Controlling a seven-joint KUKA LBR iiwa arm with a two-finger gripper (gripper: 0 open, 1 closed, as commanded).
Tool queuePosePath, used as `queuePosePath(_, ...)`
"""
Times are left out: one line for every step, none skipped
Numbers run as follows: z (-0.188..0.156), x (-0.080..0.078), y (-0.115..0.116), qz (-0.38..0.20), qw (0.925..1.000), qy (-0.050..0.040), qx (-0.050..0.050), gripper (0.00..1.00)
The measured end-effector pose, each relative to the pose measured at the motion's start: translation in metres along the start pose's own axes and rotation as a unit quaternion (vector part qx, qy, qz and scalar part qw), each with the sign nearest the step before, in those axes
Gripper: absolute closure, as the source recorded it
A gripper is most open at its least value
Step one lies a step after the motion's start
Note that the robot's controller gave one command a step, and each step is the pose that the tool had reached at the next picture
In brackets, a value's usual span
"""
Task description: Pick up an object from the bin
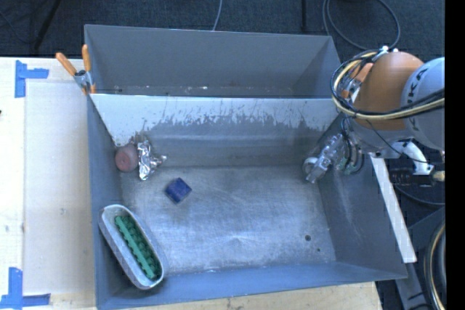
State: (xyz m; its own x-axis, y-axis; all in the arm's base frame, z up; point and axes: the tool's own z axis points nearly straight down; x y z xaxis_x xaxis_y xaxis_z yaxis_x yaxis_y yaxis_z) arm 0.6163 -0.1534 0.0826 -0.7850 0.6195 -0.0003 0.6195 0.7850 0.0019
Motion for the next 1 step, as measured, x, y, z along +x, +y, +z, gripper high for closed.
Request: queuePosePath(-0.1467, 0.0657, 0.0162, -0.105, 0.9944, -0.0025, -0.001, 1.00)
